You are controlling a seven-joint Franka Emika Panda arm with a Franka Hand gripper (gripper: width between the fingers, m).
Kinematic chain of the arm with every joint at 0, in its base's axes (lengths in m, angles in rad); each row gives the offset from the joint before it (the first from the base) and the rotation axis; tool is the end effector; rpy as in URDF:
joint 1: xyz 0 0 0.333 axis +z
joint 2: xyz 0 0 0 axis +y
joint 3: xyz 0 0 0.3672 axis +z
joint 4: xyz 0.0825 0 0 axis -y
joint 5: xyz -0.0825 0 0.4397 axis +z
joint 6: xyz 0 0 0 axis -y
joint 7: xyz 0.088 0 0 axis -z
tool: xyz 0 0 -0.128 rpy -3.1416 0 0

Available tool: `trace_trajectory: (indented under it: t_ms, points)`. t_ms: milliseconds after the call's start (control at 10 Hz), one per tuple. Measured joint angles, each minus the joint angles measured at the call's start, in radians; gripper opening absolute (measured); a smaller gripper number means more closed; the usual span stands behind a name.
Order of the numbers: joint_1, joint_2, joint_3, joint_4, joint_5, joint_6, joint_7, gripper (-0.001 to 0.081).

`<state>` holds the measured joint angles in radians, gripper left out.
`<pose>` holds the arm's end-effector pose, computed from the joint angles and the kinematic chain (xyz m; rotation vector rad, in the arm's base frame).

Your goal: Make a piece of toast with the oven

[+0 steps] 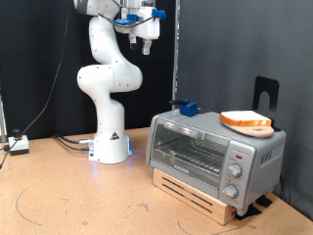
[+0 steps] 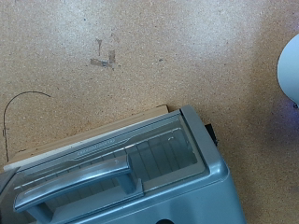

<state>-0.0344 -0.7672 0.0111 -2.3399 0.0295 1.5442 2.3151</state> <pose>0.3287 -0.0027 0.6058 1.2171 -2.8774 -0.0494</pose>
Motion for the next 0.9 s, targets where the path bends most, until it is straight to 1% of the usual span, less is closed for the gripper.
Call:
trace_trajectory:
  t_ms: [100, 200, 300, 500, 600, 700, 800, 900]
  points:
    - [0.001, -0.001, 0.000, 0.000, 0.002, 0.000, -0.032, 0.0804]
    - [0.014, -0.002, -0.006, 0.005, 0.009, -0.009, -0.130, 0.0804]
    - [0.039, -0.001, -0.019, 0.021, 0.009, -0.044, -0.240, 0.0804]
    - [0.072, 0.007, -0.059, 0.078, -0.024, -0.139, -0.477, 0.0804]
    - [0.096, 0.035, -0.081, 0.108, -0.037, -0.171, -0.573, 0.0804]
    - [0.091, 0.032, -0.078, 0.104, -0.035, -0.160, -0.539, 0.0804]
    - [0.102, 0.029, -0.081, 0.103, -0.033, -0.179, -0.614, 0.0804]
    - [0.123, 0.021, -0.090, 0.106, -0.037, -0.203, -0.726, 0.0804]
